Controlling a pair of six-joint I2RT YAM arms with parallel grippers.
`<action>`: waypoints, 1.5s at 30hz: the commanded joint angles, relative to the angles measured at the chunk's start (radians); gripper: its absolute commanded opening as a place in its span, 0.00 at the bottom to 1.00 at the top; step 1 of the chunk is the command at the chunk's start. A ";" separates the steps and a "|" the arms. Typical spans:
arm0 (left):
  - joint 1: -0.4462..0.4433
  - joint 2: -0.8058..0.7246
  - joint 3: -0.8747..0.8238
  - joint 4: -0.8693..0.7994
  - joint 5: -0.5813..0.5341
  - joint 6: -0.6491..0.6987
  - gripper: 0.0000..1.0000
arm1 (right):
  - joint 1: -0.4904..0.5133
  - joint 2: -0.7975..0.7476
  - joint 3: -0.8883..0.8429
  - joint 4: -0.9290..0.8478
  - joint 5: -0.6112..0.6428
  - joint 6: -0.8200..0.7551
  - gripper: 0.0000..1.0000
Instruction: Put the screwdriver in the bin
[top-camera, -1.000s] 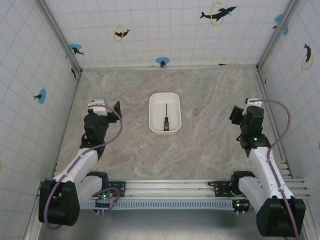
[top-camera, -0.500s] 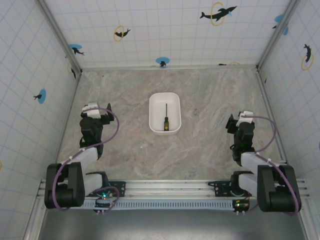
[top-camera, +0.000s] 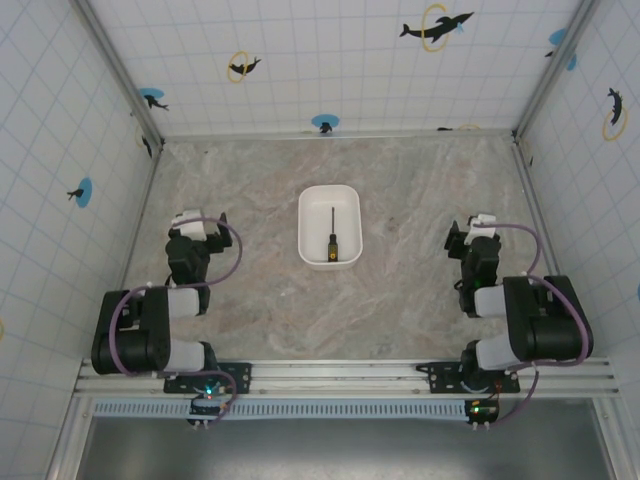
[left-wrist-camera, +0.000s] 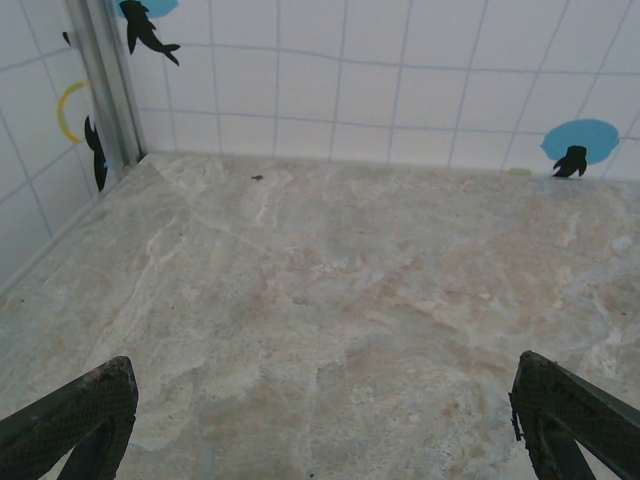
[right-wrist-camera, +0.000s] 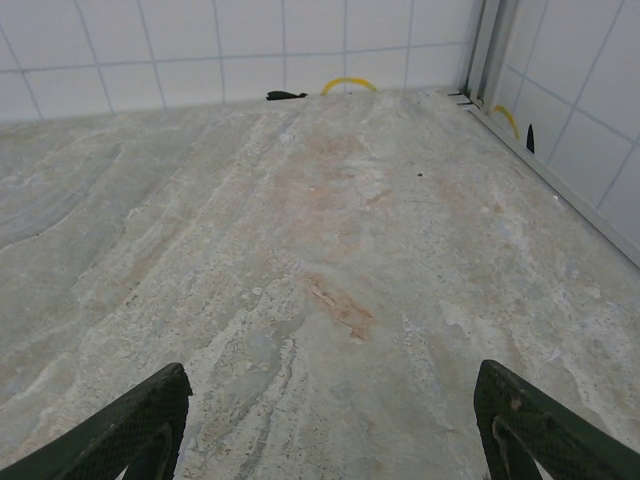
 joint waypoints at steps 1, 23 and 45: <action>0.007 0.010 -0.007 0.073 0.040 0.033 0.97 | 0.003 0.003 0.052 0.059 0.014 -0.008 0.76; -0.010 0.119 0.017 0.125 0.013 0.055 0.97 | -0.037 0.020 0.124 -0.056 -0.012 0.035 0.97; -0.032 0.118 0.024 0.112 -0.029 0.065 0.98 | -0.026 0.016 0.122 -0.055 0.010 0.028 1.00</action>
